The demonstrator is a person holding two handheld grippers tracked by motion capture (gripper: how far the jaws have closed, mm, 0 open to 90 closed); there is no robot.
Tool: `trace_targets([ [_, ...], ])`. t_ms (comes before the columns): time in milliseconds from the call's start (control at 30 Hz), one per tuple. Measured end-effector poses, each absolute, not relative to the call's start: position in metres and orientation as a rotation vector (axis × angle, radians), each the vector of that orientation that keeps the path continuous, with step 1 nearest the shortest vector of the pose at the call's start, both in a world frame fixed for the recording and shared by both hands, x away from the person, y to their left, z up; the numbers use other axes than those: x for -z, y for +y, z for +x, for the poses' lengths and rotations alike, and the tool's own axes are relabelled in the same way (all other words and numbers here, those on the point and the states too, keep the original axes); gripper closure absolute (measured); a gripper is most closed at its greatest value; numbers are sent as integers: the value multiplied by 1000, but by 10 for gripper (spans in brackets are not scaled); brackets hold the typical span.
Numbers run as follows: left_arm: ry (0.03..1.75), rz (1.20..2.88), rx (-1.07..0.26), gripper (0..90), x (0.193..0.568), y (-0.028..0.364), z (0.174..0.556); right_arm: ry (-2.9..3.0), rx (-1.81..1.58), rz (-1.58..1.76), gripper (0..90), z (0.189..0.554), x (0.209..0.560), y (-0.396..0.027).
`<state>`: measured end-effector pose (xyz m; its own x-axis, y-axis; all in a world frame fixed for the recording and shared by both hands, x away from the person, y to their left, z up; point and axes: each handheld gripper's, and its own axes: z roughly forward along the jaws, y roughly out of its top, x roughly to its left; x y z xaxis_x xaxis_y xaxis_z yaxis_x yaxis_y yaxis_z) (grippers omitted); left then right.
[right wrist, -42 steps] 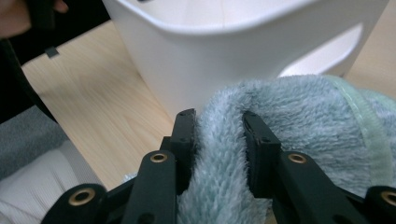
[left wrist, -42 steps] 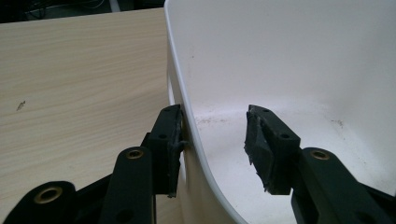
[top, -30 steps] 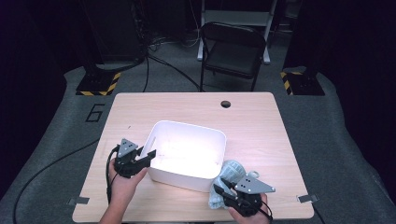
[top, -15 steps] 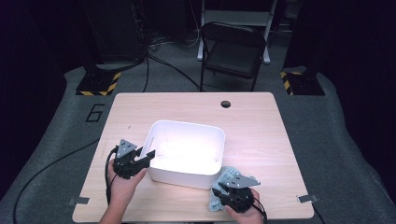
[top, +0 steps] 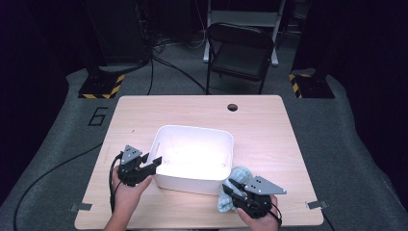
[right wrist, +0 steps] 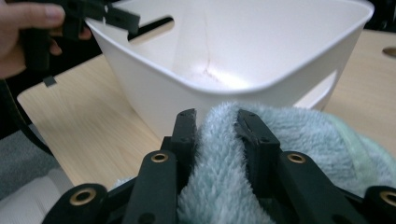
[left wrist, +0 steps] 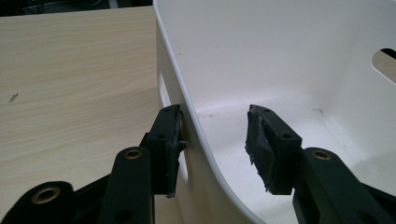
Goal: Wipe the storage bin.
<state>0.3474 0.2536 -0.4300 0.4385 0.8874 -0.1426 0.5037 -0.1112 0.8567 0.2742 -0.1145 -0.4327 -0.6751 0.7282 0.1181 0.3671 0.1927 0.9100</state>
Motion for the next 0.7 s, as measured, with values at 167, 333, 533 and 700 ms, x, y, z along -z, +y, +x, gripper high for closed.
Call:
trace_targets([
  [167, 1197, 1765, -531, 550, 430, 252, 345, 2115, -1501, 1007, 698, 275, 432, -117],
  [333, 1202, 1762, -528, 549, 430, 252, 344, 2196, -1412, 1029, 703, 281, 449, -113],
  [533, 1216, 1753, -527, 537, 429, 251, 344, 2295, -1267, 1081, 714, 295, 478, -113],
  [700, 1224, 1739, -516, 531, 430, 250, 345, 2319, -1259, 1108, 708, 301, 486, -118],
])
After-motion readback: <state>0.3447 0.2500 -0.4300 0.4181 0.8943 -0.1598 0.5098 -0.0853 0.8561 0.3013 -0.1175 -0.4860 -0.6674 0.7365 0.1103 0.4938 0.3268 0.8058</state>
